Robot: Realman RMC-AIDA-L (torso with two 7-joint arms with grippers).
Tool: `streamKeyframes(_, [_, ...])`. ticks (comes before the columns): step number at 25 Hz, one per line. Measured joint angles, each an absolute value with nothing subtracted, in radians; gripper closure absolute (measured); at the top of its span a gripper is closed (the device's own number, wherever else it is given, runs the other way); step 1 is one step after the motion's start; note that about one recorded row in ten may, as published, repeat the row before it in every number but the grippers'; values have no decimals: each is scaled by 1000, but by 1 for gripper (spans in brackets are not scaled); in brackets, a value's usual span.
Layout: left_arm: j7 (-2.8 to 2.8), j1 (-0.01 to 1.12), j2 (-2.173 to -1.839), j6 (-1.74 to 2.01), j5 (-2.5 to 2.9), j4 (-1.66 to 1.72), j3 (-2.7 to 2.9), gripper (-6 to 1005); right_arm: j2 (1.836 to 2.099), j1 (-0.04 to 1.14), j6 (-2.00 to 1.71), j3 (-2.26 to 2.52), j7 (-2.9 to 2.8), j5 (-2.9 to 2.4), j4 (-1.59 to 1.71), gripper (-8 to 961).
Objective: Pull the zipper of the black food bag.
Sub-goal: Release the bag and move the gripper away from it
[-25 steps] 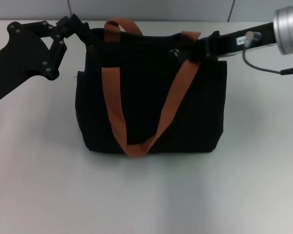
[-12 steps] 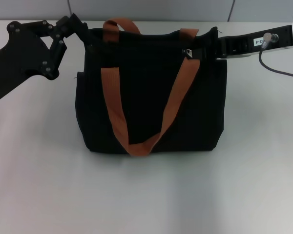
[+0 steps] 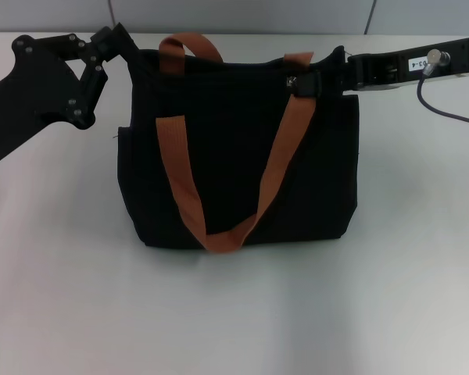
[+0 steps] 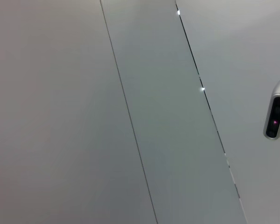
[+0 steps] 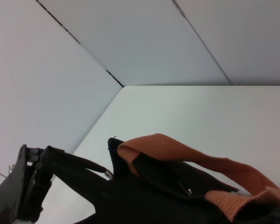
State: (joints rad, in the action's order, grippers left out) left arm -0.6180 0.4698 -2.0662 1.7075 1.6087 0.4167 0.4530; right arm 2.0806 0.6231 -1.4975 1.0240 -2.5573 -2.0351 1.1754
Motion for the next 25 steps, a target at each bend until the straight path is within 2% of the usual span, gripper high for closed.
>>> streamKeyframes(2, [-618, 469, -2067, 1708, 1609, 416, 454, 989, 2081, 623, -1503, 1024, -2555, -2028, 1174, 804])
streamKeyframes(7, [-618, 469, -2068, 1707, 1610, 416, 454, 989, 2082, 621, -1506, 1024, -2554, -2027, 1173, 617])
streamKeyframes(12, [-618, 465, -2068, 1709, 1611, 416, 454, 989, 2082, 619, -1512, 1014, -2551, -2026, 1173, 381])
streamKeyframes(21, [-618, 462, -2068, 1707, 1611, 416, 453, 989, 2080, 565, -1570, 901, -2325, -1842, 1152, 238])
streamKeyframes(25, [-619, 461, -2068, 1709, 1611, 416, 453, 990, 2074, 527, -1694, 830, -2052, -1691, 1052, 238])
